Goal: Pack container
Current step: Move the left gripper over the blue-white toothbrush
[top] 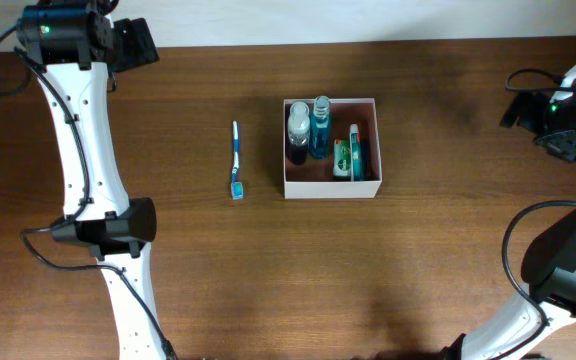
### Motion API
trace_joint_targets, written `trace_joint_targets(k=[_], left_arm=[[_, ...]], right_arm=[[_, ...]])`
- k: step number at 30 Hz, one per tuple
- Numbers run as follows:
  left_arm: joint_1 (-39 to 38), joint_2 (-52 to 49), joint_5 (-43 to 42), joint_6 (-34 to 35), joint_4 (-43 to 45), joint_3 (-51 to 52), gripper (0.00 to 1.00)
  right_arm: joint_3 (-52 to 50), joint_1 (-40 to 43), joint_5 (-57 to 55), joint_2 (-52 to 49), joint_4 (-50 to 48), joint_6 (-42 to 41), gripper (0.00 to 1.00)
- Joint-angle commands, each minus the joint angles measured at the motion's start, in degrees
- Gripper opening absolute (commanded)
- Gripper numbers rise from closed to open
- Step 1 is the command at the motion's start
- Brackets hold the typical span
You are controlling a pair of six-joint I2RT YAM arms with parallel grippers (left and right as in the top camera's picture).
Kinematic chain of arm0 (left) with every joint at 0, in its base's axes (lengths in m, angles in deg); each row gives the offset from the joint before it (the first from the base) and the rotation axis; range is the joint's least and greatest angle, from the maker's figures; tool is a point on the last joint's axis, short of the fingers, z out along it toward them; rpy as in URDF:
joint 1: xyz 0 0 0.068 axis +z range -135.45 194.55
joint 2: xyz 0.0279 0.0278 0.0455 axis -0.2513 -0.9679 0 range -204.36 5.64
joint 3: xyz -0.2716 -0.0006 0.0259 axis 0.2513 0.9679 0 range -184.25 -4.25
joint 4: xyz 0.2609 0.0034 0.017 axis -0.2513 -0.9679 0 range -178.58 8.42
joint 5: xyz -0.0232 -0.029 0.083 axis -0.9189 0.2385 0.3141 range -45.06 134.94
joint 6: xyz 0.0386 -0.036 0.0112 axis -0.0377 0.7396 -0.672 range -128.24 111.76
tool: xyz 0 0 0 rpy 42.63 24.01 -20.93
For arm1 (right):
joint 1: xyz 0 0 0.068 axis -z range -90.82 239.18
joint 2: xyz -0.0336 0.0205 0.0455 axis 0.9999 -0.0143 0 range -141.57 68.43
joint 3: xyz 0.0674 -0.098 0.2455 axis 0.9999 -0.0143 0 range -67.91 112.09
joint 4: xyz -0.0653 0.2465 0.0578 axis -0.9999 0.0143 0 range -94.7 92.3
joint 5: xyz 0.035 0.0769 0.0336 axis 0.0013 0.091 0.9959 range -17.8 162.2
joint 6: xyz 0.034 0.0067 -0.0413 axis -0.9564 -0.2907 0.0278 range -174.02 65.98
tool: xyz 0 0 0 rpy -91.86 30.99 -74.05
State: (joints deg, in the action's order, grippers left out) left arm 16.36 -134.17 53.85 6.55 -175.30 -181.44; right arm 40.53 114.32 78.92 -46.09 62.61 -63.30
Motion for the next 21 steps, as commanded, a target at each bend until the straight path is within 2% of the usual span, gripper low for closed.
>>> trace_joint_targets(k=[1,10,15,21], left_arm=[[0.22,1.81,-0.81,0.61,-0.26,0.09,0.99],[-0.09,1.81,-14.12,-0.31,-2.97,0.15,0.99],[-2.29,1.81,-14.12,-0.90,-2.99,1.73,0.99],[-6.62,1.81,-12.07,-2.69,-2.97,11.28,0.99]], right_arm=[[0.96,0.00,-0.33,-0.09,-0.02,-0.66,0.99],[0.96,0.00,-0.33,-0.09,-0.02,-0.66,0.99],[0.96,0.00,-0.33,-0.09,-0.02,-0.66,0.99],[0.96,0.00,-0.33,-0.09,-0.02,-0.66,0.99]])
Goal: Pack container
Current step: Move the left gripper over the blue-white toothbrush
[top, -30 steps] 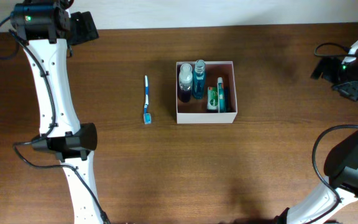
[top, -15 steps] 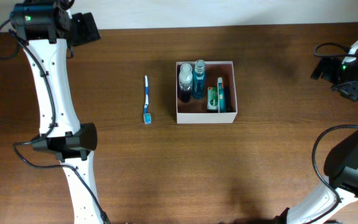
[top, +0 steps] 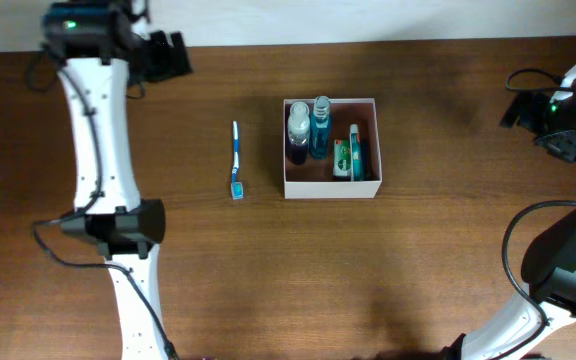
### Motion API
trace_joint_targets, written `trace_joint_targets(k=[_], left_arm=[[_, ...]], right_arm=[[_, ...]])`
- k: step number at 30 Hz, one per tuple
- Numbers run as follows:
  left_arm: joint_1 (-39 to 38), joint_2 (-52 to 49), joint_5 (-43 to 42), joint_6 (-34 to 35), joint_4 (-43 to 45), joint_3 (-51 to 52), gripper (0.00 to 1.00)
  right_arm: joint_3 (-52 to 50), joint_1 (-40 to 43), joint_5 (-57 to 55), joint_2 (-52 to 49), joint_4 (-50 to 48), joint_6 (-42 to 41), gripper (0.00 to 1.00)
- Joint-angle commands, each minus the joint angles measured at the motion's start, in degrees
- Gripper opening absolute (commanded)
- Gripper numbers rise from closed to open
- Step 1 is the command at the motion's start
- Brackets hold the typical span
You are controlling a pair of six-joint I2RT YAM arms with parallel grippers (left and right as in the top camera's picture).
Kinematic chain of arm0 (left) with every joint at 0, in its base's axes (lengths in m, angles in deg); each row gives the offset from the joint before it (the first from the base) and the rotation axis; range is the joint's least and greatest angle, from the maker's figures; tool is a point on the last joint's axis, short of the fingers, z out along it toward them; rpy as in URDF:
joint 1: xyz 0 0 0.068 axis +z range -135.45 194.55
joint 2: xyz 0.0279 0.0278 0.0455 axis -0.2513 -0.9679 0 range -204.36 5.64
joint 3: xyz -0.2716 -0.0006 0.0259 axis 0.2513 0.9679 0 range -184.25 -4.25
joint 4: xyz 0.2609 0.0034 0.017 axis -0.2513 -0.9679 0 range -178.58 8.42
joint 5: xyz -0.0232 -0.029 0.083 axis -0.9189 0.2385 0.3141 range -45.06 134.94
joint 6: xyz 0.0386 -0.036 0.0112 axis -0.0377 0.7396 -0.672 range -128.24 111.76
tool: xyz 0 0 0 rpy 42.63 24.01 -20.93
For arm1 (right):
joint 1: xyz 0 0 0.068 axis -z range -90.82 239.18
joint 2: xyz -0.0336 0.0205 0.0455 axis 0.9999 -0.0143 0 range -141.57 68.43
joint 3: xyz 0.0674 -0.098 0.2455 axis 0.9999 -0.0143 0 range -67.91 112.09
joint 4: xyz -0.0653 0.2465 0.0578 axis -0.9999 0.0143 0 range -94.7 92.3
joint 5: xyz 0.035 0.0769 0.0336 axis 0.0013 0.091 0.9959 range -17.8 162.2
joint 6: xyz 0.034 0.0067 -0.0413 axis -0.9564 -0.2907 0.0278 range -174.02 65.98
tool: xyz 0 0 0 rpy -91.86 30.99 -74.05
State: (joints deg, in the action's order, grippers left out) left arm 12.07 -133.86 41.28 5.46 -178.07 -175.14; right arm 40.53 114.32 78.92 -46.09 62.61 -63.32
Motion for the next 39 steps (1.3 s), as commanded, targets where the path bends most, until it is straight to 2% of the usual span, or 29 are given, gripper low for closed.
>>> trace_joint_targets(k=[1,4,7,24,31,39], left_arm=[[-2.82,1.51,1.73,-1.57,-0.20,6.71,0.99],[-3.80,1.51,4.74,0.35,-0.22,12.28,0.99],[-4.20,1.51,2.84,3.43,0.26,16.92,0.98],[-11.30,1.51,1.27,1.27,19.76,43.82,0.96],[-11.74,1.49,1.31,2.80,25.99,50.40,0.95],[-11.74,1.29,1.99,3.85,29.11,52.85,0.90]], right_arm=[[0.96,0.00,-0.33,-0.09,-0.02,-0.63,0.99],[0.96,0.00,-0.33,-0.09,-0.02,-0.63,0.98],[0.96,0.00,-0.33,-0.09,-0.02,-0.63,0.99],[0.96,0.00,-0.33,-0.09,-0.02,-0.63,0.99],[0.96,0.00,-0.33,-0.09,-0.02,-0.63,0.99],[0.96,0.00,-0.33,-0.09,-0.02,-0.63,0.99]])
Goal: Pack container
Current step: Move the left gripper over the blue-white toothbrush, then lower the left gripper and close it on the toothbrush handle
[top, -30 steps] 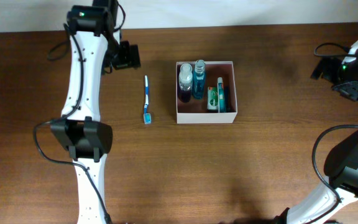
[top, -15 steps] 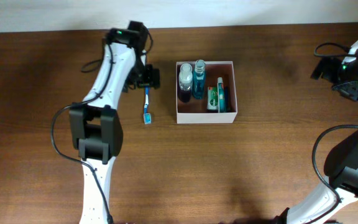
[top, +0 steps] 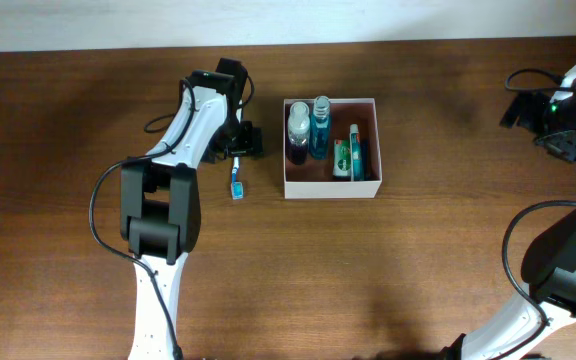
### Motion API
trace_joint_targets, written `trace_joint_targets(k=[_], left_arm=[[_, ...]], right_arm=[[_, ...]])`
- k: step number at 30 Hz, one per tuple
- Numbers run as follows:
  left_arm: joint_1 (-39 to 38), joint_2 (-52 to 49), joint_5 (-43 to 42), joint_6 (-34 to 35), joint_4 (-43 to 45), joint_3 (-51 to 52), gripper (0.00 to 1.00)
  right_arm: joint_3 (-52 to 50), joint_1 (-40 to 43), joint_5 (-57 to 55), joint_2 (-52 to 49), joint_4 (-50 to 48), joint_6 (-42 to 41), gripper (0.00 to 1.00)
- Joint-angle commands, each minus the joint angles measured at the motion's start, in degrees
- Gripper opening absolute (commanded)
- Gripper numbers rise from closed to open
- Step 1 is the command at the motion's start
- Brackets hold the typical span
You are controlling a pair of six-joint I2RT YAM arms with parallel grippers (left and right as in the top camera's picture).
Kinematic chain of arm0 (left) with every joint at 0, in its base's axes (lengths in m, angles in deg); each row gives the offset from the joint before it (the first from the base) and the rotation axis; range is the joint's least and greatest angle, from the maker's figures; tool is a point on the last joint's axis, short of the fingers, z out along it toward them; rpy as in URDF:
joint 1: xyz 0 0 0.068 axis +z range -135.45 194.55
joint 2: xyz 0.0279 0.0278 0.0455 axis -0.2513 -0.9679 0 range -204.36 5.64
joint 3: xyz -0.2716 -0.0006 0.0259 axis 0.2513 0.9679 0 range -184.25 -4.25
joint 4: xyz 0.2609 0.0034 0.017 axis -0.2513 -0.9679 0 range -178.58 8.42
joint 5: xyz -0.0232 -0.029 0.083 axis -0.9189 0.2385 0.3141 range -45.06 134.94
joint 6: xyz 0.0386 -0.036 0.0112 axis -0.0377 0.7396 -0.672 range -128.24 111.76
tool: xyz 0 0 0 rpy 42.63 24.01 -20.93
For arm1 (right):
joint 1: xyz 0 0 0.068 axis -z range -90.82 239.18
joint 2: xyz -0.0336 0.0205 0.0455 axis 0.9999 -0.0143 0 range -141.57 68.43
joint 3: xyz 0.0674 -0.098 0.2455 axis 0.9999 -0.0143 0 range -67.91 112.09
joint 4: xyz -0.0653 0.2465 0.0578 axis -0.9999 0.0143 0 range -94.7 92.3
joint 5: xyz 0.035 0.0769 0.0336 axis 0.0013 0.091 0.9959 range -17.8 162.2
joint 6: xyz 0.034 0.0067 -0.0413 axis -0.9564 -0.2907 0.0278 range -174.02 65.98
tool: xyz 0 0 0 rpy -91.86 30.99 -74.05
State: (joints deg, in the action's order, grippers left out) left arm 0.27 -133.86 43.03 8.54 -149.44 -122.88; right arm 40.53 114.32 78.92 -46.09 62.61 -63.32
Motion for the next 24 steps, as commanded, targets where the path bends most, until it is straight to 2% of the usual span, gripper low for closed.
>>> trace_joint_targets(k=[1,20,21,24], left_arm=[[0.07,1.22,0.44,0.74,0.63,0.63,0.89],[0.07,-2.32,0.85,0.76,1.70,0.63,0.89],[0.07,-2.95,0.85,0.76,1.75,0.63,0.83],[0.07,-3.91,0.83,0.76,1.86,0.63,0.78]], right_arm=[[0.96,0.00,-0.33,-0.09,-0.02,-0.63,0.99],[0.96,0.00,-0.33,-0.09,-0.02,-0.63,0.99],[0.96,0.00,-0.33,-0.09,-0.02,-0.63,0.98],[0.96,0.00,-0.33,-0.09,-0.02,-0.63,0.99]])
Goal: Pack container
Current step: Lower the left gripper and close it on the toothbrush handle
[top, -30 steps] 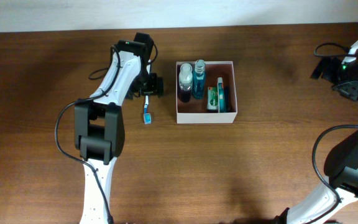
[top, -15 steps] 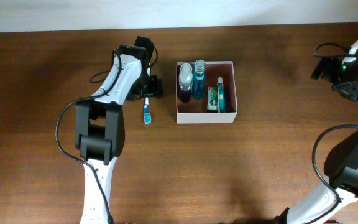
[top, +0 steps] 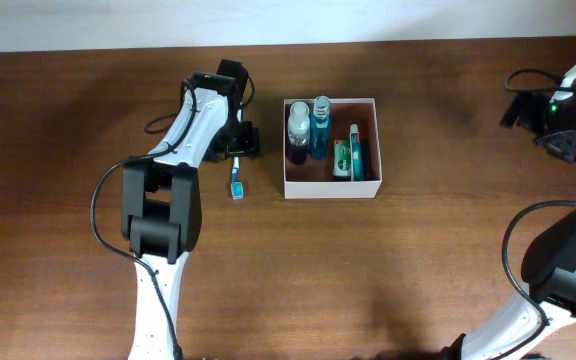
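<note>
A white open box (top: 368,186) stands mid-table and holds two bottles (top: 309,128) and a green tube (top: 342,157). Left of the box a blue and white toothbrush (top: 236,183) lies flat on the table. Only its lower end shows. My left gripper (top: 239,150) is down over the upper handle, with dark fingers showing on either side of it, so it looks open. My right arm is folded back at the far right edge. Its gripper (top: 564,146) is far from the box, and its jaws cannot be made out.
The wooden table (top: 418,270) runs out to a pale wall strip along the far edge. My left arm's white links arch from the near left up to the toothbrush. Black cables loop beside both arm bases.
Almost nothing differs. My left gripper is still over the toothbrush's upper handle, shifted a hair at most. The toothbrush, the box and the right arm have not moved.
My left gripper was first at the table's far left corner, well away from the toothbrush. It was then slightly further right along the far edge. After that it was down over the toothbrush's upper handle, where it still is. The right arm never moved.
</note>
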### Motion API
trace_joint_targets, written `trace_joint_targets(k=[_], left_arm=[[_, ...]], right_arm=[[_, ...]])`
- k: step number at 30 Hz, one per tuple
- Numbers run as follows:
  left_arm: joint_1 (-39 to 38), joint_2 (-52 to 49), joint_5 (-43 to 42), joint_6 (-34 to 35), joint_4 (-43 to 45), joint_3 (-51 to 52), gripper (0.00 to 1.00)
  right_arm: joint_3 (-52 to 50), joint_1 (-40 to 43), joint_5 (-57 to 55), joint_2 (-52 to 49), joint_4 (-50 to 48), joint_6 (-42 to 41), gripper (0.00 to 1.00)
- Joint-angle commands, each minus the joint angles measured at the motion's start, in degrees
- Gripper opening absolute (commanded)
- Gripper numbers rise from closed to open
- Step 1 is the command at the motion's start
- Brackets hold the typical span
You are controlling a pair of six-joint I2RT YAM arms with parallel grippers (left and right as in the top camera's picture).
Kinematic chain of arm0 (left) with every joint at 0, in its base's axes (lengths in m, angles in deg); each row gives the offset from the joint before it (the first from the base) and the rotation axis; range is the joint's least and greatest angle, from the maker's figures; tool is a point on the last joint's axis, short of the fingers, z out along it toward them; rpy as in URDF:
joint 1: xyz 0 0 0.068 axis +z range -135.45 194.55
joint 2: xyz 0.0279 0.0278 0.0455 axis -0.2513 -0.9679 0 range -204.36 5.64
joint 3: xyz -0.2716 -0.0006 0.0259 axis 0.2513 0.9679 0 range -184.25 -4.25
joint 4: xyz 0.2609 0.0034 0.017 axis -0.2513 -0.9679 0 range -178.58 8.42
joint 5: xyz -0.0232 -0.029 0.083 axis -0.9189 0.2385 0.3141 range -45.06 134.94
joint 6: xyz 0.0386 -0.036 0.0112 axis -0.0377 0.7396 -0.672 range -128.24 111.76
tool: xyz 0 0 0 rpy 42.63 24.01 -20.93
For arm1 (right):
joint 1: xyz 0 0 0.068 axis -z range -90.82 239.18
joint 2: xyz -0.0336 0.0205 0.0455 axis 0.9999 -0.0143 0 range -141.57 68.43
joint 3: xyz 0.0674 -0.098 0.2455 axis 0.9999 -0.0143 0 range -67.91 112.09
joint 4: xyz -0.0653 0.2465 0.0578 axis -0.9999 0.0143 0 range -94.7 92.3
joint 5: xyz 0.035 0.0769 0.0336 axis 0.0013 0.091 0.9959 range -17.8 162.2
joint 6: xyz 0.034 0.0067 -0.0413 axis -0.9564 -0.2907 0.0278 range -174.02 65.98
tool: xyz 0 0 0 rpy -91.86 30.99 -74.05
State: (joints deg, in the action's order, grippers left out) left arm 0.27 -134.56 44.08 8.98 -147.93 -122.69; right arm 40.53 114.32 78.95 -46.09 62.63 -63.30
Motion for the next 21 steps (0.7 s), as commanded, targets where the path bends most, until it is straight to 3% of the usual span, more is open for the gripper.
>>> trace_joint_targets(k=[1,8,21], left_arm=[[0.07,-3.39,-0.22,0.33,0.42,0.44,0.75],[0.09,-3.43,-0.22,0.33,1.99,0.44,0.59],[0.46,-3.43,-0.20,0.33,3.45,0.44,0.01]], right_arm=[[0.96,0.00,-0.35,-0.09,-0.04,-0.66,0.99],[0.96,0.00,-0.35,-0.09,-0.04,-0.66,0.99],[0.96,0.00,-0.35,-0.09,-0.04,-0.66,0.99]])
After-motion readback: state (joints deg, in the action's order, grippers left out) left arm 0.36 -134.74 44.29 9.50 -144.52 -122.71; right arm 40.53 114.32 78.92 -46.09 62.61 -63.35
